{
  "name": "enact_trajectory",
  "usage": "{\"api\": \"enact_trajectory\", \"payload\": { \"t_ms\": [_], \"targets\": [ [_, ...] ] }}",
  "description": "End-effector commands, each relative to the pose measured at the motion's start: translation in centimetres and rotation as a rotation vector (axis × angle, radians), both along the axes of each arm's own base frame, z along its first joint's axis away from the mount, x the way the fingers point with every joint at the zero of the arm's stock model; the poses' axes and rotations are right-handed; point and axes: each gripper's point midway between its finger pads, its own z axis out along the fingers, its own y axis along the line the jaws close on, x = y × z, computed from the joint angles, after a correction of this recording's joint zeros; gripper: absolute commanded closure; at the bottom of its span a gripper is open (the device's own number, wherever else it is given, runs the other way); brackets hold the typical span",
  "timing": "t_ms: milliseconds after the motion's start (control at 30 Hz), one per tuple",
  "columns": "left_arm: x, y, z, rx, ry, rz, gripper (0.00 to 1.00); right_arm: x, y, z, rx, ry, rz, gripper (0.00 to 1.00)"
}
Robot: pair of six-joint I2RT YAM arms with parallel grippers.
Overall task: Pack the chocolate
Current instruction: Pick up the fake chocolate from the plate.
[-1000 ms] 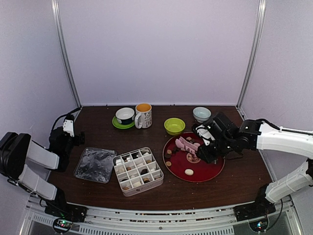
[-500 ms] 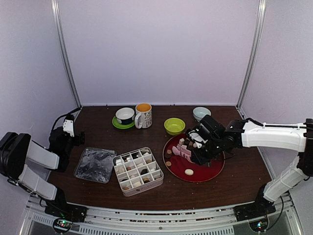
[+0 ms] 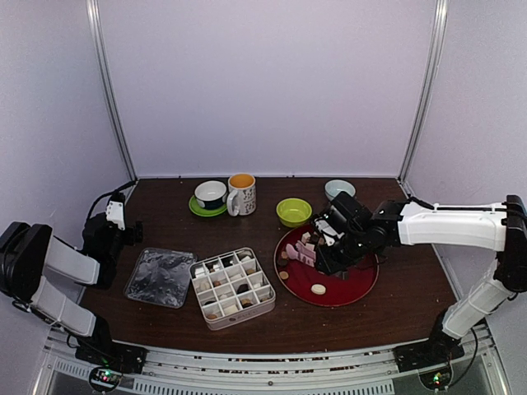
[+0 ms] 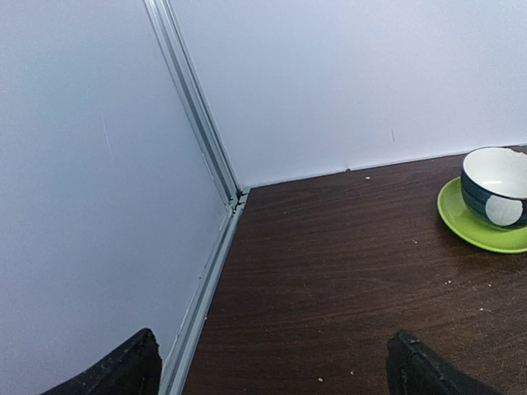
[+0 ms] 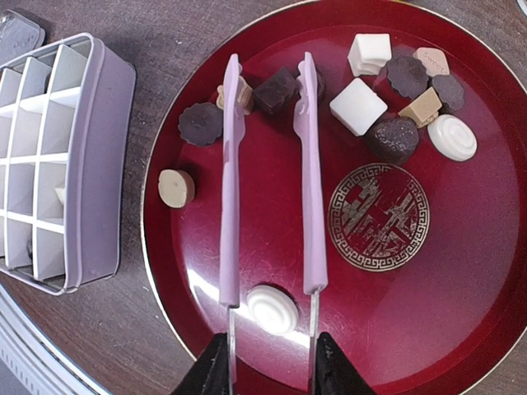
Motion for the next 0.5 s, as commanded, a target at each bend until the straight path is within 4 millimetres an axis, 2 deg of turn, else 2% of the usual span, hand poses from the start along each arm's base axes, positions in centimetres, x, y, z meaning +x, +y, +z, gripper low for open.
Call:
{"api": "enact_trajectory", "payload": {
  "t_ms": [0,267,467],
  "targets": [
    [0.5,0.3,1.9,-0.013,-0.071,0.011,0.02,1.5,0.6,0.7,0.021,-0.025,-0.043,0.66],
    [0.5,0.3,1.8,-0.014,-0.071,0.012,0.02,2.0,0.1,0.7,-0.001,-0.042,-0.07,0.72],
    [0.5,0.4,1.9,-0.014,-0.071,0.012,0.02,1.9,-0.3,1.9,0.008,-0.08,-0.049,0.79]
  ]
}}
